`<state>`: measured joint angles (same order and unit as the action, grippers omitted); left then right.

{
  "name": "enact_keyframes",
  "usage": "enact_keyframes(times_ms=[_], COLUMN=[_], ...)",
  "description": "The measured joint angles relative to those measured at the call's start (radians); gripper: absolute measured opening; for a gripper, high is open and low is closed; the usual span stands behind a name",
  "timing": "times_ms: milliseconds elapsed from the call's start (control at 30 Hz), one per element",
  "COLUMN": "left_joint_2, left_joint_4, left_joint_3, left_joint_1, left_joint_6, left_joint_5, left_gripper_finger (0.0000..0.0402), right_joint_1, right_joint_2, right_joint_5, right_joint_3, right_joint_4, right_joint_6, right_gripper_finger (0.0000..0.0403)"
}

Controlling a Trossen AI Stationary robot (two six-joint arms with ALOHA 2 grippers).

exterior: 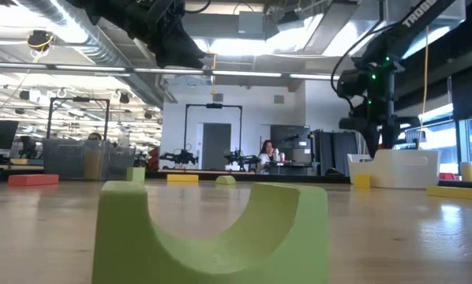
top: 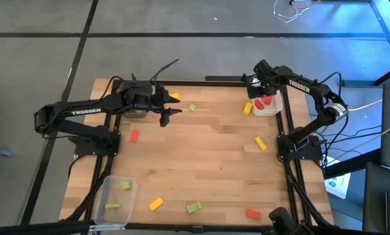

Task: Sort & place blocks by color
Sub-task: Put the orange block into the white bin, then put the yellow block into the black bin

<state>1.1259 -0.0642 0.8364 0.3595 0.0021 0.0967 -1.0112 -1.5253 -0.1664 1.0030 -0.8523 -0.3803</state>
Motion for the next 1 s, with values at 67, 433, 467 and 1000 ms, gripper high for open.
enact_keyframes(times_ms=[67,433,467,1000], left_joint_2=[0.0,0.0,0.0,-0.03], left_joint_4=[0.0,-0.002,-0.002,-0.023], left_joint_3=[0.0,0.0,0.0,-0.002], left_joint_1=[0.0,0.0,0.0,0.0], left_joint_6=[0.0,-0.025,-0.025,-0.026], left_joint_5=[0.0,-0.001,-0.001,-0.001], left_gripper_finger=[0.0202,0.0202,0.0202,0.0202], right_joint_1=[-0.001,0.0,0.0,0.169], right_joint_2=[0.0,0.0,0.0,0.186], right_joint_5=[0.006,0.003,0.003,0.109], right_joint_3=[-0.024,-0.044,-0.044,0.079], right_joint_4=[0.038,0.074,0.077,-0.18], right_joint_6=[-0.003,-0.008,-0.009,0.07], right_gripper_finger=[0.013,0.022,0.0227,0.0238])
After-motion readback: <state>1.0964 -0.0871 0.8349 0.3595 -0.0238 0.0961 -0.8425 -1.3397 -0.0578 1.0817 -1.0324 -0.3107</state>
